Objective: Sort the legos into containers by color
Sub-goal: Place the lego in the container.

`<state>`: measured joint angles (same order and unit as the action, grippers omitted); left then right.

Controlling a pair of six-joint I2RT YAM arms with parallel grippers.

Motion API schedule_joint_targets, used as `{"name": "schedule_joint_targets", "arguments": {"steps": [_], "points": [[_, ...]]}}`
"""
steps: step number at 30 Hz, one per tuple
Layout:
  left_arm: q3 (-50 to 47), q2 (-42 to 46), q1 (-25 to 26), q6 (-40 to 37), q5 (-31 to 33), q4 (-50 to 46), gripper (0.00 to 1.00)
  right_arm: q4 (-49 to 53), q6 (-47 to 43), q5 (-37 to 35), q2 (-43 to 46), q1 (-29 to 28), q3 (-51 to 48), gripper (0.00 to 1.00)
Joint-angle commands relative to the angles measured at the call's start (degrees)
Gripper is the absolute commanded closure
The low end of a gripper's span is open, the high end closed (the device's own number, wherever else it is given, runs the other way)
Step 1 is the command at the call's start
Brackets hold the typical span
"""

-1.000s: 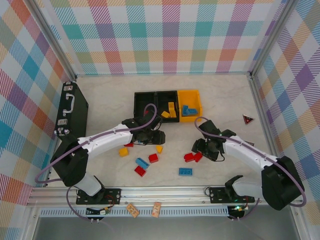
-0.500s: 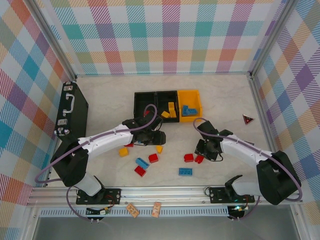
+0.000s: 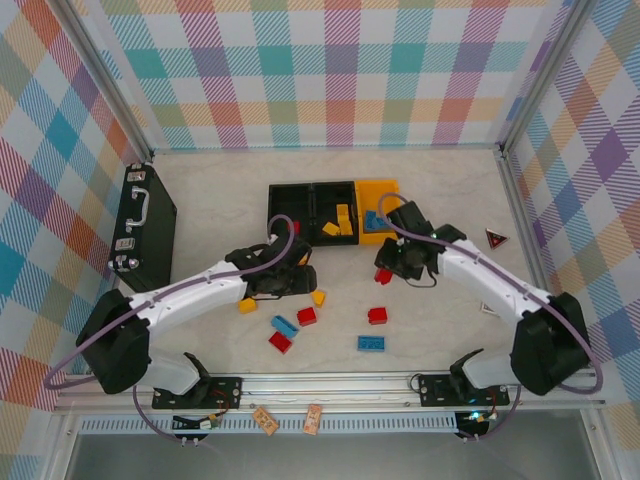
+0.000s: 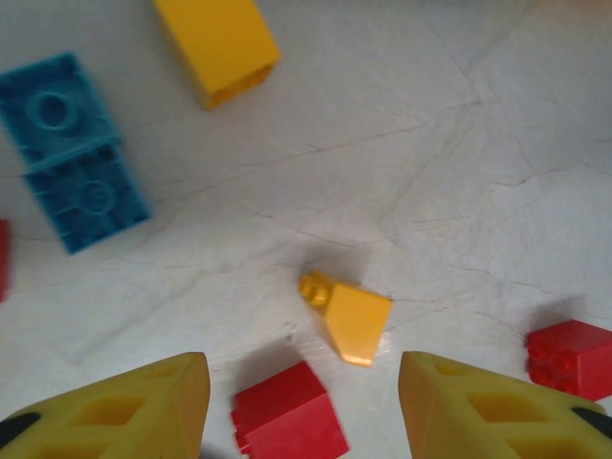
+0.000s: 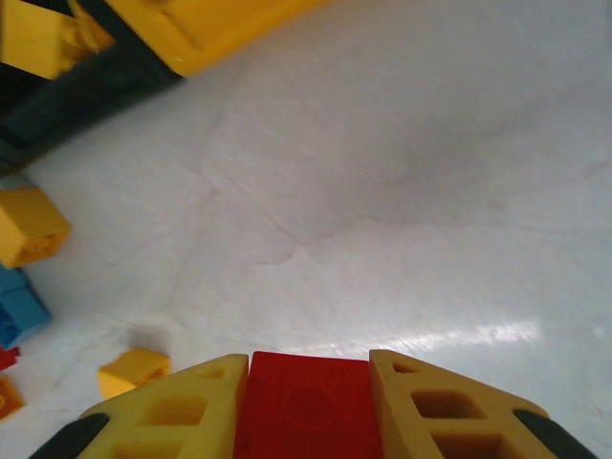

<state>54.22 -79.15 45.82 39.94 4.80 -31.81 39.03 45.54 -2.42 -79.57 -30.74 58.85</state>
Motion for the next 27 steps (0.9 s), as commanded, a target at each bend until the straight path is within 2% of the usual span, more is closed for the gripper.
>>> {"name": "schedule_joint_targets", "arguments": {"steps": [1,11,27], "points": [[-2.8,3.4,-1.7,2.5,5.2,-6.1,0.44,0.0,-2.8,1.9,-4.6,-1.7,6.2,0.78],[-8.4,14.2,-8.0,4.3,7.1,-10.4,0.42,0.9,-5.2,5.3,-23.2,-7.4,29.1,0.78],[-11.5,18.6,-10.2,4.5,5.9,-11.1,0.42,7.1,-5.1,12.5,-50.9,-9.9,63.7,0.77]]}}
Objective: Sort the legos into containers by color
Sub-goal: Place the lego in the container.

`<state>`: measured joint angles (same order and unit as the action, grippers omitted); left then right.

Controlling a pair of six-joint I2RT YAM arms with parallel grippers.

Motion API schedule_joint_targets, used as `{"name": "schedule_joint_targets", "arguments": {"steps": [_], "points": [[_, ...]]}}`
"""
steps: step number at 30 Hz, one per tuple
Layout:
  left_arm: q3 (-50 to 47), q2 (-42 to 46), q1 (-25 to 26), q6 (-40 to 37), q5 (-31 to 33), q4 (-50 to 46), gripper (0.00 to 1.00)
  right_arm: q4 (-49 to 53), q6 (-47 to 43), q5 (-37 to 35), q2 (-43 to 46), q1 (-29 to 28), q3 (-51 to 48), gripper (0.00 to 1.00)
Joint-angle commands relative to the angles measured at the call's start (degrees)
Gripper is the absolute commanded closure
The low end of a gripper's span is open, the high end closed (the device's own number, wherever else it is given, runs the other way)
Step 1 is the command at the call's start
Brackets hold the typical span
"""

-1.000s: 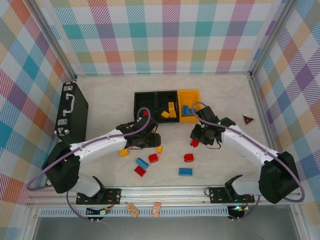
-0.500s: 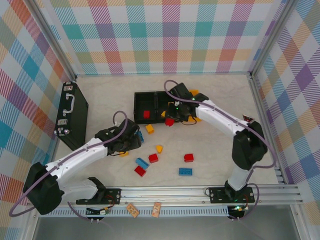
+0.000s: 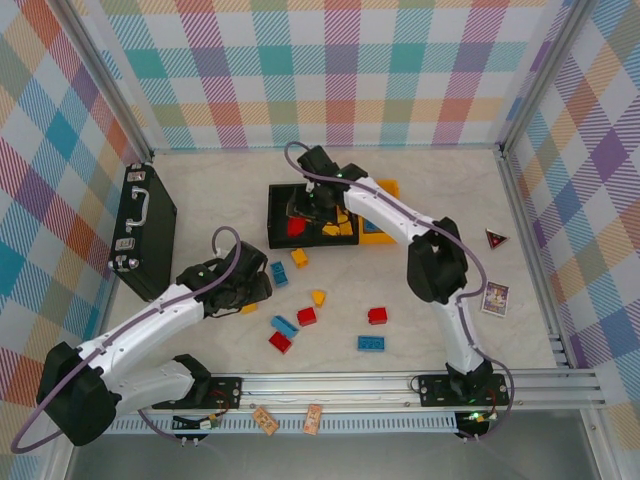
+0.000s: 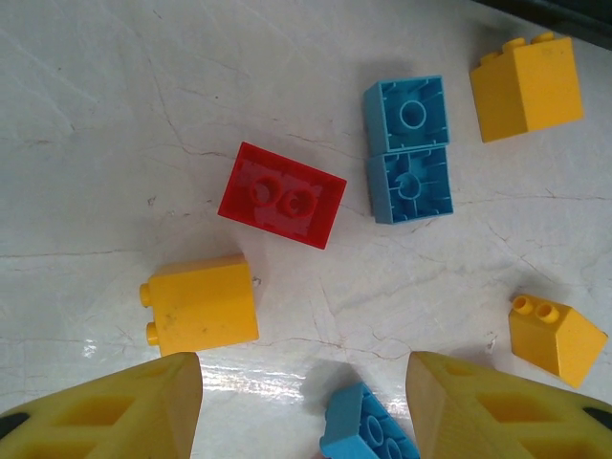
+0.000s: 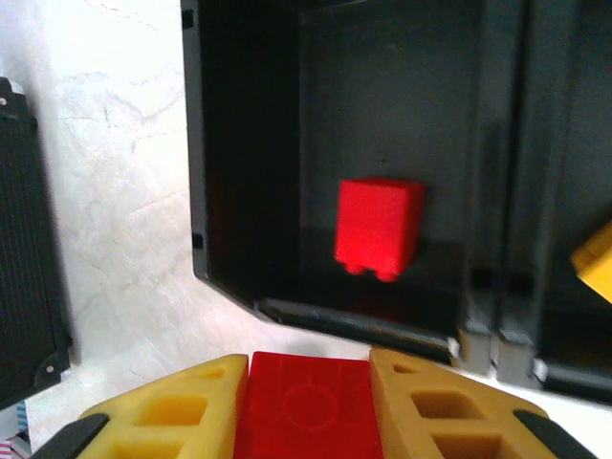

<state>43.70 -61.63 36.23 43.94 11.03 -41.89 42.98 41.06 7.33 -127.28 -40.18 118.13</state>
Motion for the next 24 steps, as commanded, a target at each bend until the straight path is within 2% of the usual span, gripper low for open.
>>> {"name": "schedule_joint_targets", "arguments": {"steps": [1,8,16,21,24], "points": [[-1.1,1.3,-0.6,0.6,-0.4,-1.0,0.42,3.8,-0.6,2.9,-4.4,-0.5,6.4,0.77],[-1.6,1.9,-0.8,0.4,-0.1,-0.9,0.42,6.8,-0.3,3.6,-11.9,-1.0,16.6,0.76],[-2.5,2.4,-0.8,0.4,-0.4,-0.7,0.42,7.5,0.5,3.5,-16.5,-1.1,22.3,0.74],[-2.7,2.4,-0.8,0.4,-0.6,-0.8,0.42,8.2,0.4,2.1,-17.6,-1.1,23.9,0.61],[-2.7,2.6,-0.8,0.5,-0.5,-1.0,0.42,8.1,0.2,1.9,-17.1,-1.1,23.9,0.57]]}}
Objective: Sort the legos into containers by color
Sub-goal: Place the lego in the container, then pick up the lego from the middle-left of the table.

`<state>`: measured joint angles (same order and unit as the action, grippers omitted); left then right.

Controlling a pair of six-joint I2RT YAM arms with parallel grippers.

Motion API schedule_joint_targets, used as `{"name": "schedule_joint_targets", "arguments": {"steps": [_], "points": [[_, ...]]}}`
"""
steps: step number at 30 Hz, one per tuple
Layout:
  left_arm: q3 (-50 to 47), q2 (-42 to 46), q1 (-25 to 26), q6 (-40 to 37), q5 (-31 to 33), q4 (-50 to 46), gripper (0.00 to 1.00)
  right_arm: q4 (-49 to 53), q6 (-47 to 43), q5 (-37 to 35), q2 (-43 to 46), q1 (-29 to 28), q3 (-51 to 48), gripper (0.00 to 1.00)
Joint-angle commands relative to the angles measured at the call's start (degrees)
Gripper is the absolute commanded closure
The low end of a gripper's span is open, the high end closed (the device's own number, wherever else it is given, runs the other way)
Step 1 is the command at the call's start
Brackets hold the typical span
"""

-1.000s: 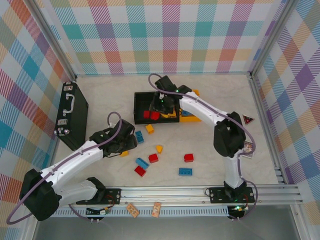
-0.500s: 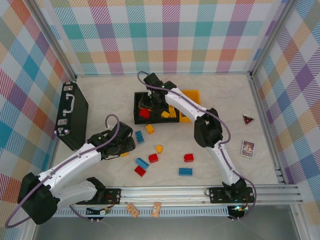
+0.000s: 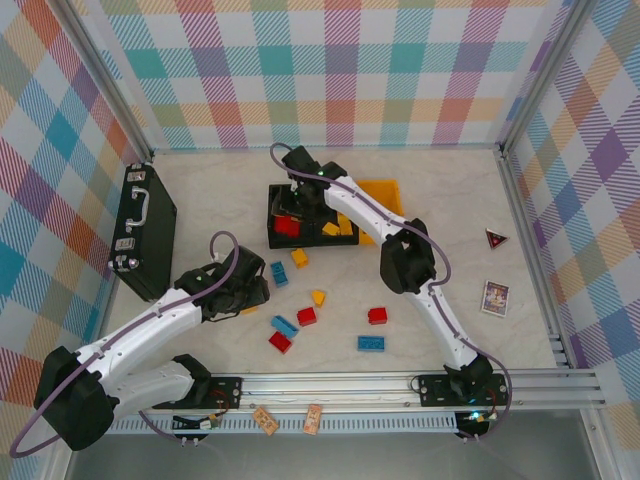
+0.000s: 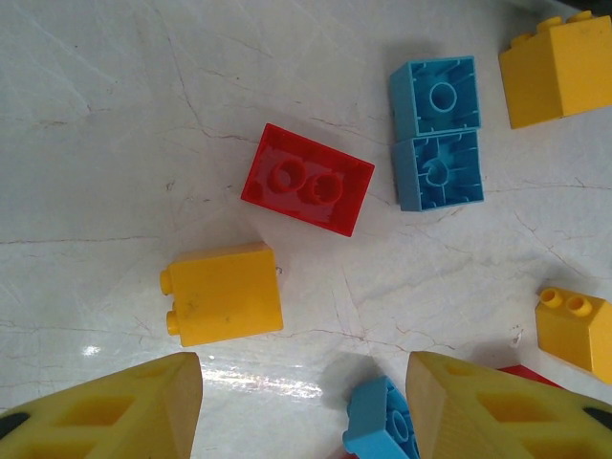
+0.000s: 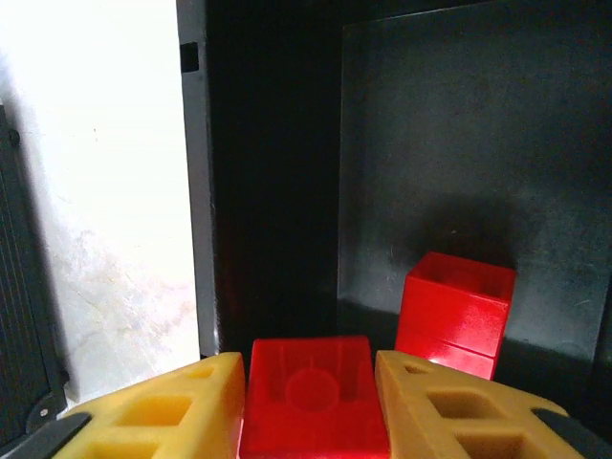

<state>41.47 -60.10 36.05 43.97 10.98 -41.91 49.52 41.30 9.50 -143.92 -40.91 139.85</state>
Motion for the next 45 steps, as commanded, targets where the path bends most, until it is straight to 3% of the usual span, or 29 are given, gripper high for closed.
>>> {"name": "schedule_joint_targets", "arguments": {"steps": [1,10,27,38,45], "points": [[-0.4,1.1,-0.6,0.5,-0.4,-0.9,0.42,1.5,-0.1,-0.3,-0.2,-0.4,2.2,0.56],[1.0,1.0,-0.6,0.3,0.4,-1.8,0.42,0.6,-3.3,-1.1,7.6,-1.1,-2.6,0.53],[9.9,-11.6,-5.4,-10.2,-5.0,-4.0,0.38,-16.0,-8.1,-0.4,44.7,-2.1,-53.2,0.44],[14.5,-23.2,-8.6,-16.2,-8.0,-5.0,0.32,-19.7,-9.7,3.9,62.6,-2.1,-75.9,0.39],[15.7,-28.7,-9.3,-18.5,-7.1,-4.2,0.30,-20.8,-7.3,3.4,67.5,-2.1,-84.0,0.38]]}}
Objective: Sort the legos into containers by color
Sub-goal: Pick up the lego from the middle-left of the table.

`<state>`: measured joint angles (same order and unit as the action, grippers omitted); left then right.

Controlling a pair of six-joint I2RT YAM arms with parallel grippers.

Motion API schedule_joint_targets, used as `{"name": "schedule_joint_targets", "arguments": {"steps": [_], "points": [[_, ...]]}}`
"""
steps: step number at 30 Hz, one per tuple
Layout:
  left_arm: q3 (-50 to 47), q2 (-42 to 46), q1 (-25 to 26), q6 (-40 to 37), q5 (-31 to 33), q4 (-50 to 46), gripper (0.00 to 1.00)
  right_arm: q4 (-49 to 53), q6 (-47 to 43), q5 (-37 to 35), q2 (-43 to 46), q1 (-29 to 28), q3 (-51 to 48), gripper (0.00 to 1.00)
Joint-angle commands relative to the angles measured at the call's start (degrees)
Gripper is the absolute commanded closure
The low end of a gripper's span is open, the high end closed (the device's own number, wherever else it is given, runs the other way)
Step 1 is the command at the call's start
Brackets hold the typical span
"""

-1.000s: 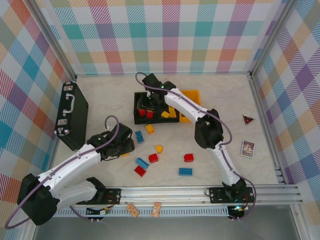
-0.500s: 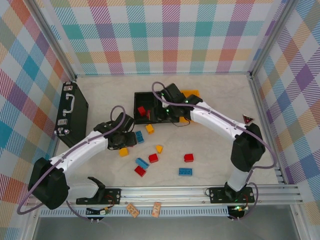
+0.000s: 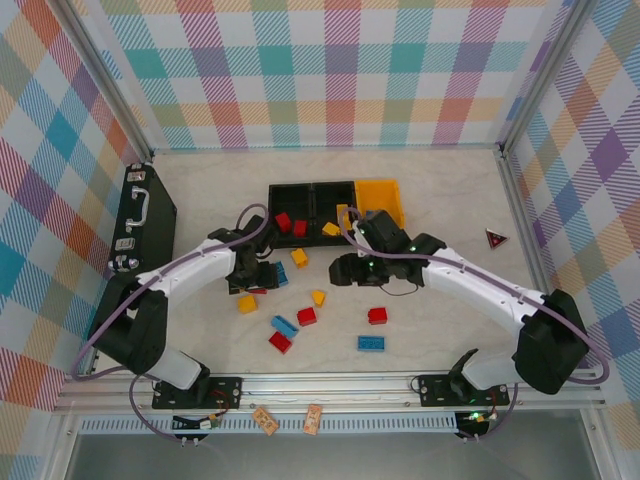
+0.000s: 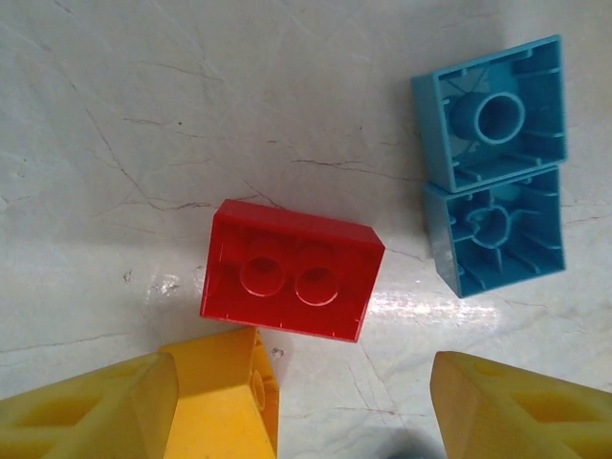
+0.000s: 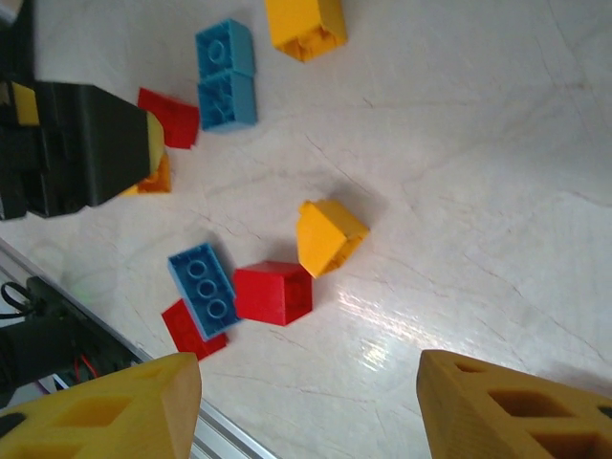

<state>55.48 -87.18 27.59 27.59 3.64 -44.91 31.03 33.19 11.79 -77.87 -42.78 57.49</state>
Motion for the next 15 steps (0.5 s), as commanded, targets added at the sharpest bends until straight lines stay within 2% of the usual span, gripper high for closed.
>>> {"name": "schedule_joint_targets", "arguments": {"steps": [1,15], "points": [[1.8,-2.2,-1.0,-2.3,0.6,-1.2,0.30,-2.6,1.0,1.1,1.7,-0.2,-2.0,0.38],[2.3,-8.4,-2.9,-4.0,-0.1,2.5,0.37,-2.5,1.9,0.2,1.6,-0.2,-2.1,0.38]]}}
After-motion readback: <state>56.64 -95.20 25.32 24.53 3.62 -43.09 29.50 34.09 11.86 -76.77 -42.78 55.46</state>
